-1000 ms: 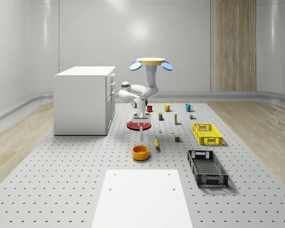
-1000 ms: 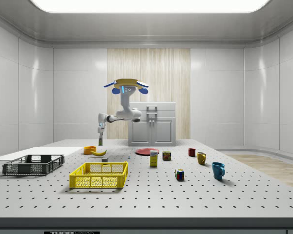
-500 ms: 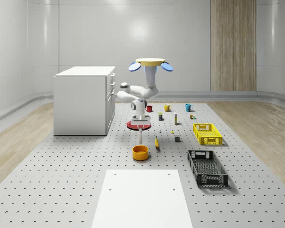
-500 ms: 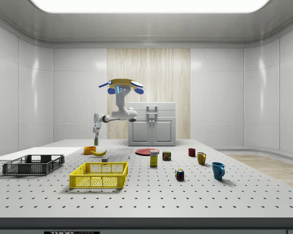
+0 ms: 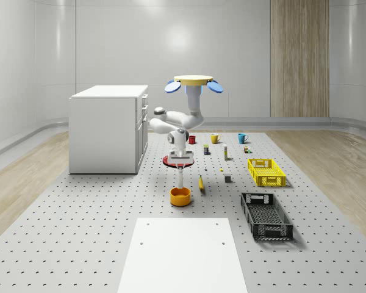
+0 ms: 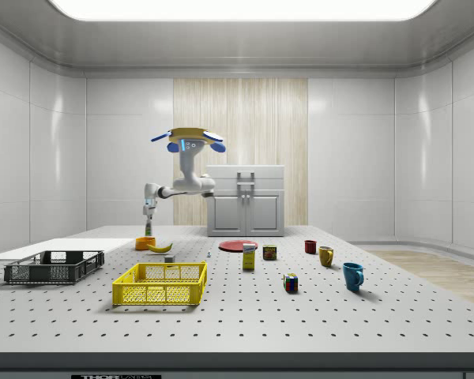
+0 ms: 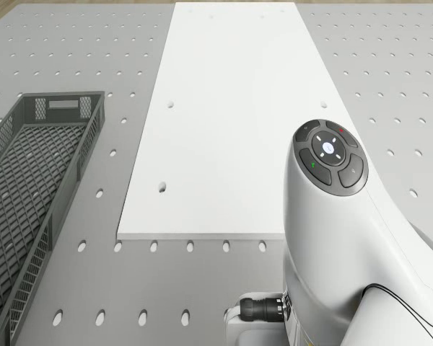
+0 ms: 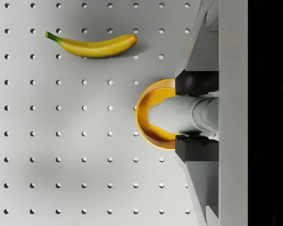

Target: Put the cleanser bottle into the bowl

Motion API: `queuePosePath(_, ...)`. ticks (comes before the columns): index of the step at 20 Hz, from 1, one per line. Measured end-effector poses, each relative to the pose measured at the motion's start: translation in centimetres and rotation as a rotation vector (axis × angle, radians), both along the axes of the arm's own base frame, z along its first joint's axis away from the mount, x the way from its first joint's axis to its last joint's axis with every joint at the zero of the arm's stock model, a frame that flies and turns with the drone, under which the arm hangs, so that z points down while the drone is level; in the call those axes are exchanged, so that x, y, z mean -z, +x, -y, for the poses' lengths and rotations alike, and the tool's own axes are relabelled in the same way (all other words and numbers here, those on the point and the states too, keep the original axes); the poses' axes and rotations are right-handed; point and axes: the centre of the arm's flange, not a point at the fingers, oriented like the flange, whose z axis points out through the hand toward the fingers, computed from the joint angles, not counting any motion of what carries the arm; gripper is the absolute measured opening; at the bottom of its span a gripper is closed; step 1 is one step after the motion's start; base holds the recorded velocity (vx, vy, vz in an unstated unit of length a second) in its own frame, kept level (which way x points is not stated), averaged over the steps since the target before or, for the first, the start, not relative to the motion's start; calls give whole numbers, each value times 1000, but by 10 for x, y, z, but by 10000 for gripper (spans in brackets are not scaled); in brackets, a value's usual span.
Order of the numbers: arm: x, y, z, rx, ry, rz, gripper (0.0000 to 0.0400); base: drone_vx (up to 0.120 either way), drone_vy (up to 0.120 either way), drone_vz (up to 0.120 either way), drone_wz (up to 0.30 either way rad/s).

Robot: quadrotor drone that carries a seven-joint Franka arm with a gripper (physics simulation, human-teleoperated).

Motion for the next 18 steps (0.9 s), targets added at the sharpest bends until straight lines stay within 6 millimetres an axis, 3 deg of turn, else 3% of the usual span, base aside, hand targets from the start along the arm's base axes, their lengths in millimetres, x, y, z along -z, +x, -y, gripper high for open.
queuePosePath(18,-74,-1,-5,88,8,0,123,0,0,0,0)
